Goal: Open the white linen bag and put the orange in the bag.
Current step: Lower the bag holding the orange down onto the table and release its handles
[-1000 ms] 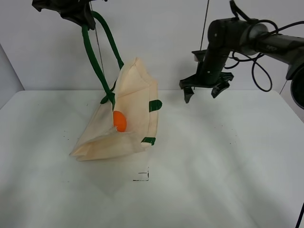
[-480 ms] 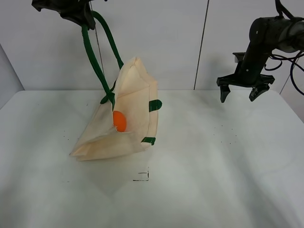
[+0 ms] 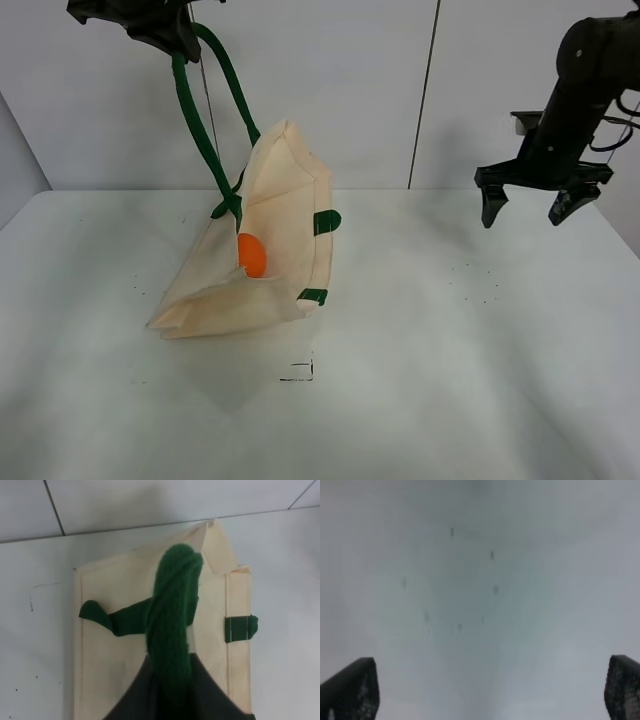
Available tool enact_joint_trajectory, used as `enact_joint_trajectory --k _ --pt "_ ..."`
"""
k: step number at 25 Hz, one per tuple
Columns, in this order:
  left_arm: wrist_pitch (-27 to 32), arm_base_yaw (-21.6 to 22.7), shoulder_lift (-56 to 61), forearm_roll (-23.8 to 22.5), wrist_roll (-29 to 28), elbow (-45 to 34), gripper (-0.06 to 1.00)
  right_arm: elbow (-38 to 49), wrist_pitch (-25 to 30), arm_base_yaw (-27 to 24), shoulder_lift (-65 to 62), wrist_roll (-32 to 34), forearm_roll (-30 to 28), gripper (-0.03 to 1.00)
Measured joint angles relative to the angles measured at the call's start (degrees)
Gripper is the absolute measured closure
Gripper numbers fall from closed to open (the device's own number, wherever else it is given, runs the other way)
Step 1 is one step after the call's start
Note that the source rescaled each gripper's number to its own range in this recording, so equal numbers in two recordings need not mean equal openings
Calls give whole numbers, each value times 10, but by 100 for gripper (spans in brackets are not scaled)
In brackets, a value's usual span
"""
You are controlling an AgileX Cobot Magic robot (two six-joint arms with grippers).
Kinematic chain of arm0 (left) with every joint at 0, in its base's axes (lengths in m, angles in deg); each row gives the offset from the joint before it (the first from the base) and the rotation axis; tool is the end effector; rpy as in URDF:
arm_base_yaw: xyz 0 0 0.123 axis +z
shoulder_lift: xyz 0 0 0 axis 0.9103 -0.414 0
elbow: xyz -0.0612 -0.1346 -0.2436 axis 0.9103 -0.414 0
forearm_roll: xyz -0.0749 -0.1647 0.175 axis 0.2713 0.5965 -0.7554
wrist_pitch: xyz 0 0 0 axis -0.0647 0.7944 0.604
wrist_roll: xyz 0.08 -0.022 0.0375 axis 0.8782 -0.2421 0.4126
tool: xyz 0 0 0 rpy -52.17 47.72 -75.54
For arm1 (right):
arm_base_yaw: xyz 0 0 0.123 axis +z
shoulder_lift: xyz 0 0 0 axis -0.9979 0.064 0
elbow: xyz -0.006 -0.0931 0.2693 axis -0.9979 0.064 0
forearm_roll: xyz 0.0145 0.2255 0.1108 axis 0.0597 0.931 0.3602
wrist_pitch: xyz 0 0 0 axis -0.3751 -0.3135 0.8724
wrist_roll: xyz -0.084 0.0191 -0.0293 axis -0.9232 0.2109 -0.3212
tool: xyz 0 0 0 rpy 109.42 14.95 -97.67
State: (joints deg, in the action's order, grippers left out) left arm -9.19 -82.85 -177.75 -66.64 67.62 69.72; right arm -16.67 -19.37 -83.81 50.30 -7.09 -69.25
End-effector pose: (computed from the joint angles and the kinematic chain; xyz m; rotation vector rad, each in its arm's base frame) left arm 0.4051 -0.1271 0.4253 0.1597 2.3693 -0.2389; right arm 0.4098 0.0180 0.2439 -0.0658 2.9958 0.0048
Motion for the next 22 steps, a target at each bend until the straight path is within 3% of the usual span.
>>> enact_joint_trajectory --k 14,22 --pt "0 0 0 0 0 0 94 461 -2 0 -494 14 6 -3" --pt "0 0 0 0 0 0 94 643 -89 0 -800 0 5 -3"
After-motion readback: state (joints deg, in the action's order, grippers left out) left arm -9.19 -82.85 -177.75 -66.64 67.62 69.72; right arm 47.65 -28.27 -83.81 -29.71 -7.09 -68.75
